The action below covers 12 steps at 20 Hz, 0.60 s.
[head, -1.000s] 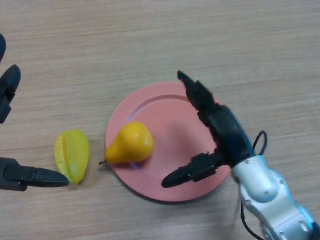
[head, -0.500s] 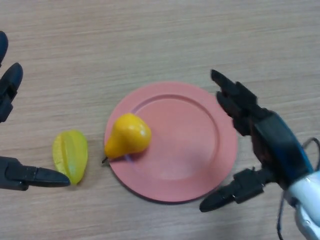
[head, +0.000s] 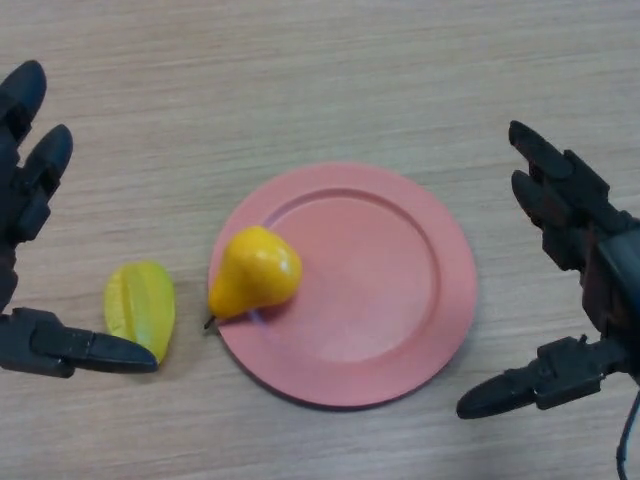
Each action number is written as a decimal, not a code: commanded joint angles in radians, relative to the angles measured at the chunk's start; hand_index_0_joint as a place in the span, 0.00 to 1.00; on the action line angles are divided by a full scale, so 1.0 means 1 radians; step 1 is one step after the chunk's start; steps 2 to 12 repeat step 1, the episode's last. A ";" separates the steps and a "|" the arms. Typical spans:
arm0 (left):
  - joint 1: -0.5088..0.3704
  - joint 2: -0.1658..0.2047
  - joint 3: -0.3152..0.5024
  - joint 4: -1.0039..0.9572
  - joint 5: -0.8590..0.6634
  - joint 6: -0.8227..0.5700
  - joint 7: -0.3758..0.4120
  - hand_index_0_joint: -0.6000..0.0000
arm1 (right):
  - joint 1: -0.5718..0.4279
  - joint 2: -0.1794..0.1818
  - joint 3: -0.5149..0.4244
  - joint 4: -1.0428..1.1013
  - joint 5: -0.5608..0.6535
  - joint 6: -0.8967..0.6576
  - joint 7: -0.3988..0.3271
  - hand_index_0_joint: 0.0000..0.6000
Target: Pick up the yellow pear and place it on the plate
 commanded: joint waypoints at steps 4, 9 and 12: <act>-0.032 0.038 0.027 -0.040 0.006 -0.098 -0.010 1.00 | -0.032 -0.020 -0.049 -0.085 0.002 -0.071 0.008 0.00; -0.032 0.038 0.027 -0.040 0.006 -0.098 -0.010 1.00 | -0.032 -0.020 -0.049 -0.085 0.002 -0.071 0.008 0.00; -0.032 0.038 0.027 -0.040 0.006 -0.098 -0.010 1.00 | -0.032 -0.020 -0.049 -0.085 0.002 -0.071 0.008 0.00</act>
